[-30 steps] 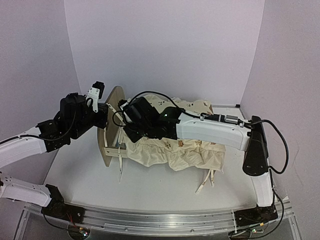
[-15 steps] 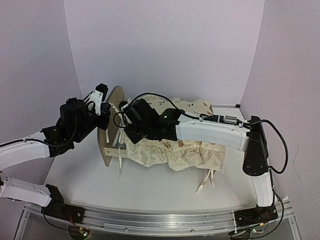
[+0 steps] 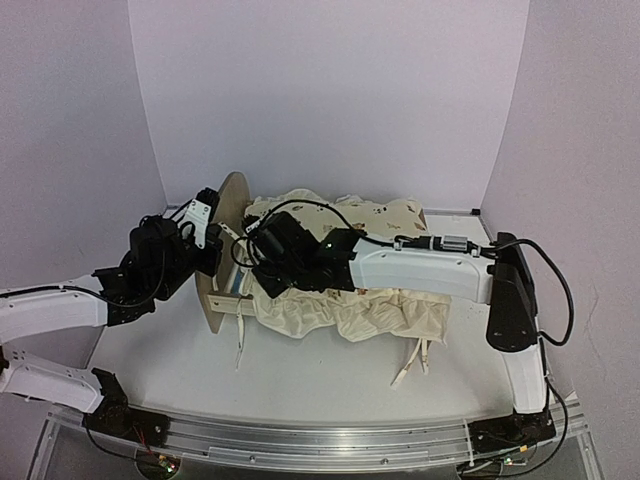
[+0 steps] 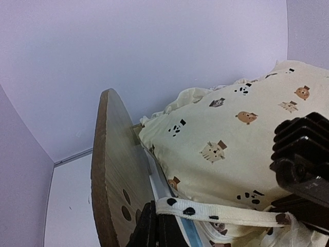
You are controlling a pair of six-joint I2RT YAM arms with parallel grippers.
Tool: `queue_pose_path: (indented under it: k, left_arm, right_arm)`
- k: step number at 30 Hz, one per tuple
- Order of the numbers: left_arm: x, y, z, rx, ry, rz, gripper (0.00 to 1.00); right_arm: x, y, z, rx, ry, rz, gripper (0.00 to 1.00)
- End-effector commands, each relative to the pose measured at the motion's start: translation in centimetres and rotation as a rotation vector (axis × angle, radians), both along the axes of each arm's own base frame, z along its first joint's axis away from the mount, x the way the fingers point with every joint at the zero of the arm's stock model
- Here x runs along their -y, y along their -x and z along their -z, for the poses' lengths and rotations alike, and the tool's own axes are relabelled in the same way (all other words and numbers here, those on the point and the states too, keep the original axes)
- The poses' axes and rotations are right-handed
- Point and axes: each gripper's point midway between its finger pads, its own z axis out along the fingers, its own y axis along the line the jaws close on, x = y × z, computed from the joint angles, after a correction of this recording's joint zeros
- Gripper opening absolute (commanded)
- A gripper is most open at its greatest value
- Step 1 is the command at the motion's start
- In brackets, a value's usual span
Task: Set up the pet bed
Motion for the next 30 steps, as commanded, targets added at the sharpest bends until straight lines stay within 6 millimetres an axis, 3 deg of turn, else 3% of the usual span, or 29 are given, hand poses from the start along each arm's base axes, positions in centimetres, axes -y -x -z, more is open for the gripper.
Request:
queue_pose_path:
  k: [1,8,13,19,25,30]
  left_arm:
    - [-0.9,-0.1,0.7,-0.013,0.063,-0.057,0.03]
    - [-1.2,0.3,4.8,-0.165,0.12,-0.091,0.02]
    - [-1.1,1.4,6.6,-0.299,0.172,-0.086,0.03]
    - [-2.0,2.2,8.6,-0.427,0.159,-0.151,0.11]
    - [-1.6,3.0,8.4,-0.508,0.206,-0.146,0.27]
    - [-1.9,3.9,6.8,-0.552,0.246,-0.151,0.44]
  right_arm:
    - [1.9,0.0,-1.1,-0.009,-0.009,0.037,0.0]
    - [1.7,-0.3,-0.3,-0.023,-0.008,0.042,0.0]
    - [1.2,-1.0,-0.4,-0.016,-0.01,0.041,0.0]
    - [0.7,-1.5,0.4,-0.035,-0.008,0.042,0.01]
    - [-0.2,-2.1,1.6,-0.055,-0.005,0.042,0.01]
    - [-1.1,-2.6,1.9,-0.061,-0.02,0.044,0.01]
